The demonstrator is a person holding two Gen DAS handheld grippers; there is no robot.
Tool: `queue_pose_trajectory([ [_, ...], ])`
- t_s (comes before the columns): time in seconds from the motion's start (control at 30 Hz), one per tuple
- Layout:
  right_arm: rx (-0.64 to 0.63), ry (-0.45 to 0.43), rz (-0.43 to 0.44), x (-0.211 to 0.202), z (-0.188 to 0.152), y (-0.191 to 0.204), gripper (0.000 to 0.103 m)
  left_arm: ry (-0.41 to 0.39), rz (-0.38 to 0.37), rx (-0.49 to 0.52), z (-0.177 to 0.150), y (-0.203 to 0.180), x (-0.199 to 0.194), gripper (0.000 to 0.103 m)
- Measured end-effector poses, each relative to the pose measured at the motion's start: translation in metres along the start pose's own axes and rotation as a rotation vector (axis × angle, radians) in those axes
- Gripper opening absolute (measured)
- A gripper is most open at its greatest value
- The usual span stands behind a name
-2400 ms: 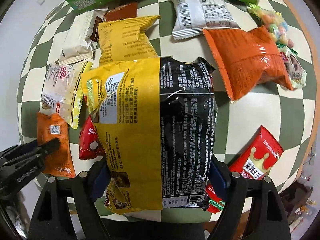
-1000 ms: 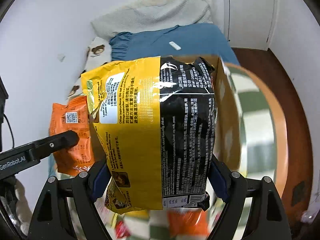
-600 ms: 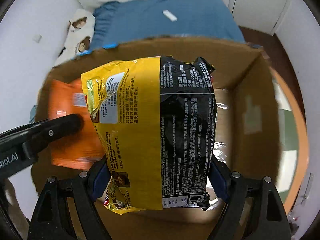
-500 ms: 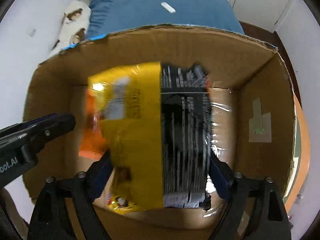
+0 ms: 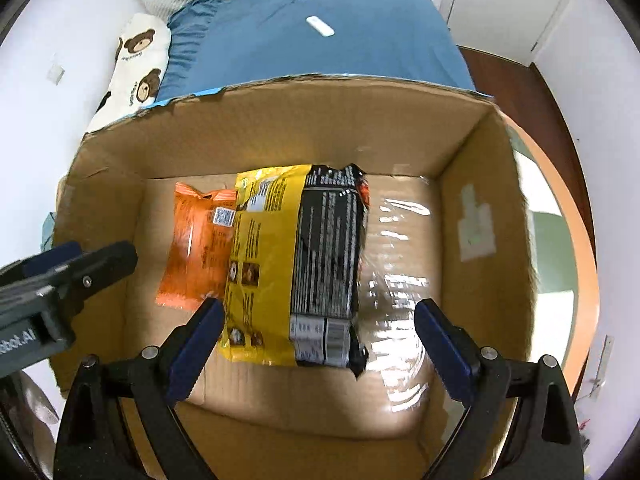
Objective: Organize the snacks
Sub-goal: 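Carry both packets into the cardboard box and open both grippers, then grasp the white-yellow packet with the left gripper while the right grasps the orange packet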
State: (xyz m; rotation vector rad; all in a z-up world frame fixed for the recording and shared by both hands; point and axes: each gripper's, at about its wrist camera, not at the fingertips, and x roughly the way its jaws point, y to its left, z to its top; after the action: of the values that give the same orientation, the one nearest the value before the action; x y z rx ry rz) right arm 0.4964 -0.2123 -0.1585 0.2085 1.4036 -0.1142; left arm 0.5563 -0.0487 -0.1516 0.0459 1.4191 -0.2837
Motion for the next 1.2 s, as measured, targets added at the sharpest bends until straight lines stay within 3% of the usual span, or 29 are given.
queue_pose_trajectory([
  [0.07, 0.007, -0.021, 0.003, -0.011, -0.011, 0.004, 0.098, -0.018, -0.006, -0.002, -0.010, 0.001, -0.011, 0.088],
  [0.17, 0.009, -0.066, 0.000, -0.036, -0.030, 0.000, 0.098, -0.058, -0.003, 0.002, -0.022, 0.001, -0.032, 0.098],
  [0.43, 0.003, -0.180, 0.022, -0.106, -0.096, 0.010, 0.098, -0.188, -0.025, 0.009, -0.080, 0.003, -0.094, 0.098],
  [0.53, 0.014, -0.192, 0.051, -0.114, -0.131, 0.010, 0.098, -0.187, -0.024, -0.019, -0.116, 0.019, -0.102, 0.098],
  [0.7, 0.106, -0.145, 0.129, -0.097, -0.201, -0.001, 0.098, -0.092, -0.025, -0.148, -0.187, 0.061, -0.071, 0.098],
  [0.93, 0.404, -0.016, 0.255, -0.049, -0.280, -0.045, 0.098, 0.169, -0.109, -0.502, -0.270, 0.137, 0.025, 0.094],
  [1.1, 0.594, 0.079, 0.314, -0.011, -0.308, -0.068, 0.098, 0.254, -0.146, -0.633, -0.288, 0.158, 0.063, 0.092],
  [1.2, 0.661, 0.099, 0.298, 0.008, -0.307, -0.073, 0.098, 0.275, -0.159, -0.673, -0.283, 0.161, 0.076, 0.092],
])
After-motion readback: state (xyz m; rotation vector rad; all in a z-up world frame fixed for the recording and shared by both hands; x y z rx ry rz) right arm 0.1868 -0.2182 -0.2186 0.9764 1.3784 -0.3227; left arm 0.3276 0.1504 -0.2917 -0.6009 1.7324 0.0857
